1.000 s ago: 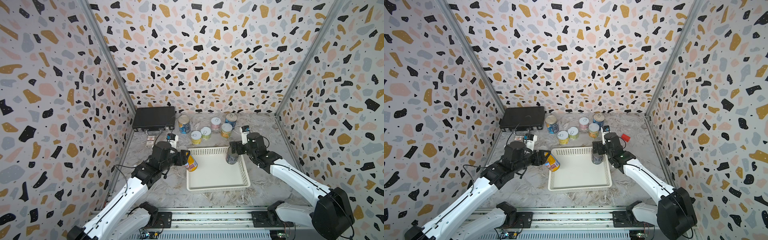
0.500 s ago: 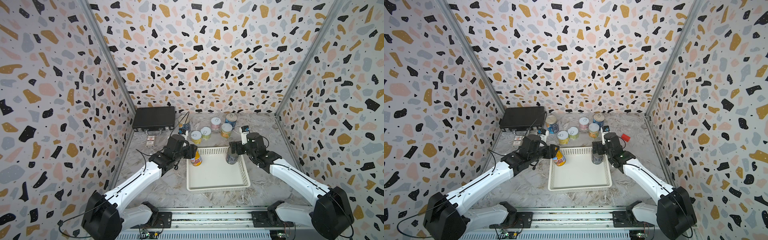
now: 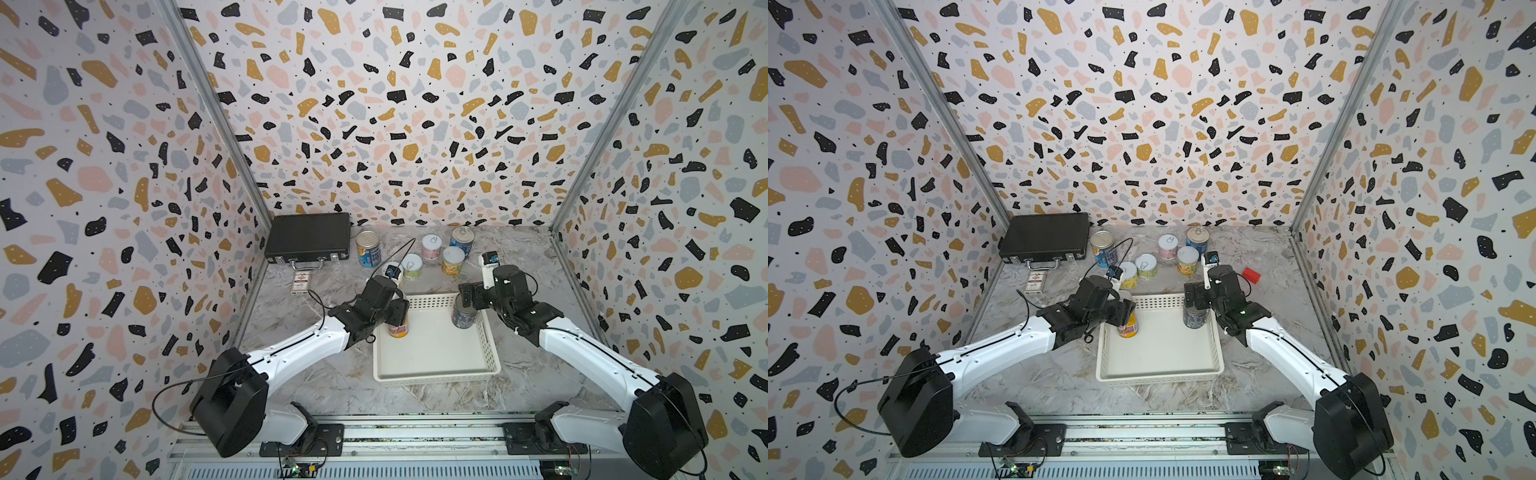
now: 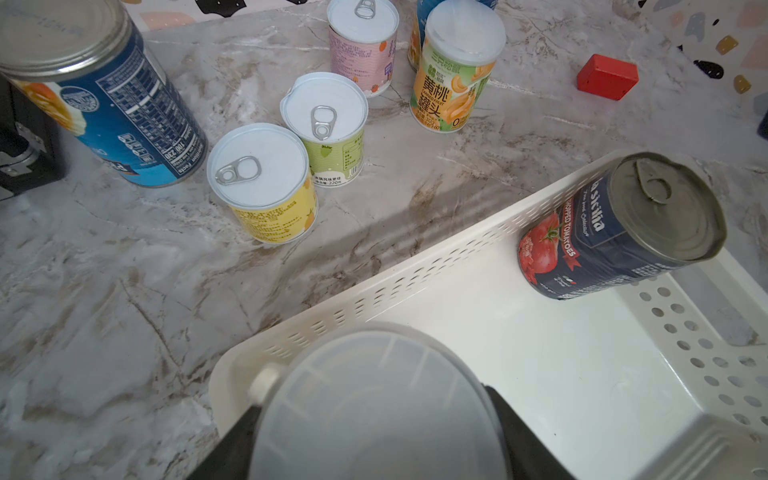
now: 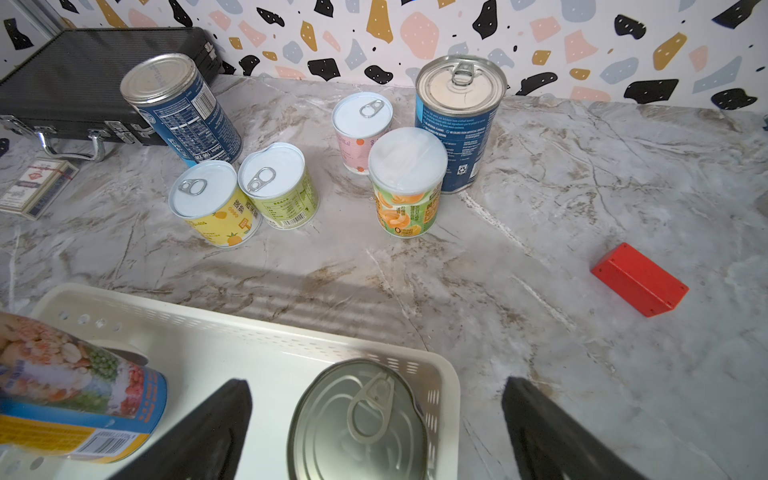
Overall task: Put the canned food in the basket
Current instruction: Place the canned food in the basket.
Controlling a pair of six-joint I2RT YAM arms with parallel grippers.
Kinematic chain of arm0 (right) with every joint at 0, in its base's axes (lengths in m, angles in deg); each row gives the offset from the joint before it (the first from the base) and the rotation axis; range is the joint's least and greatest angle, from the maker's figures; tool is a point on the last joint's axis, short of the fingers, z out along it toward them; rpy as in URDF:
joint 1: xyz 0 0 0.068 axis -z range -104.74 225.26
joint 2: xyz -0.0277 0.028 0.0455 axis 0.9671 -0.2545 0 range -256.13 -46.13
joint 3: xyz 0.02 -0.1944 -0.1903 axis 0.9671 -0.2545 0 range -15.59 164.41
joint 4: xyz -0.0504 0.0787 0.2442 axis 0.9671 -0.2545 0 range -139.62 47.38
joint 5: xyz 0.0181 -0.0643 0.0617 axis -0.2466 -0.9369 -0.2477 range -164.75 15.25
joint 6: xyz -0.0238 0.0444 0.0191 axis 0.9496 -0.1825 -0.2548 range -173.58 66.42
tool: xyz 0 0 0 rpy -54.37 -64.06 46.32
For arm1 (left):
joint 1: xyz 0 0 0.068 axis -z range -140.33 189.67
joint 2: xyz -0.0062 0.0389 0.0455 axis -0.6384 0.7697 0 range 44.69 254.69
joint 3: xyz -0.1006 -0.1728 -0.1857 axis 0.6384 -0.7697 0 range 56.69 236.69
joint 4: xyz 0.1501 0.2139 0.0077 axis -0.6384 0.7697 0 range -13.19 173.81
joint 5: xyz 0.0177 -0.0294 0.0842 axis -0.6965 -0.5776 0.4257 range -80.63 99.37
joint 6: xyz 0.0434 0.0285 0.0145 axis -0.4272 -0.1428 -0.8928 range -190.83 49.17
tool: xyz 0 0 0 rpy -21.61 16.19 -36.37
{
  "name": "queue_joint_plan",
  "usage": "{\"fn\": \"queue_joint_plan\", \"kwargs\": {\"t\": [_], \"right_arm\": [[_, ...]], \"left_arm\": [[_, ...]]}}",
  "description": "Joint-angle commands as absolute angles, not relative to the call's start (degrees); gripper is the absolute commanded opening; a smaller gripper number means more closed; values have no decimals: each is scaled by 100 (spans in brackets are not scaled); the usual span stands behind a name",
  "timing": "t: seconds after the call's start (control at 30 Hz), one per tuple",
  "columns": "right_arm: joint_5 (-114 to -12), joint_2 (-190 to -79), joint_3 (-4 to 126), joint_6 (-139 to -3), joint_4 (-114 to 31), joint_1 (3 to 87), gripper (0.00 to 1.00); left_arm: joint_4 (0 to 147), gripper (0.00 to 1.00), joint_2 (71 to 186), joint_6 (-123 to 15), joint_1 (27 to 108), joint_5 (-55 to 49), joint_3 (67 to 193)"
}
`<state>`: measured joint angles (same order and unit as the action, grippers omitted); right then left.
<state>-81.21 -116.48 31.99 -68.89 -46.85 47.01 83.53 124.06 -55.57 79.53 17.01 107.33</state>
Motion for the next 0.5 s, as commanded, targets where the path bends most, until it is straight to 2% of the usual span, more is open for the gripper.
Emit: {"fn": "queue_joint_plan", "kwargs": {"t": [0.0,0.3,0.47], "right_arm": [[-8073,-11675,3248,-6925,-4621,4696,100],[-8046,-11719,3258,-6932,-4620,4698,100],[-8046,-11753,3249,-6932,-4612,4697,100]], "left_arm": [[7409,29,12393,-5898,8013,2113,11132],[6992,31,12563,-6309,8063,2402,10899],[6904,35,12629,-6310,8053,2468,10853]]}}
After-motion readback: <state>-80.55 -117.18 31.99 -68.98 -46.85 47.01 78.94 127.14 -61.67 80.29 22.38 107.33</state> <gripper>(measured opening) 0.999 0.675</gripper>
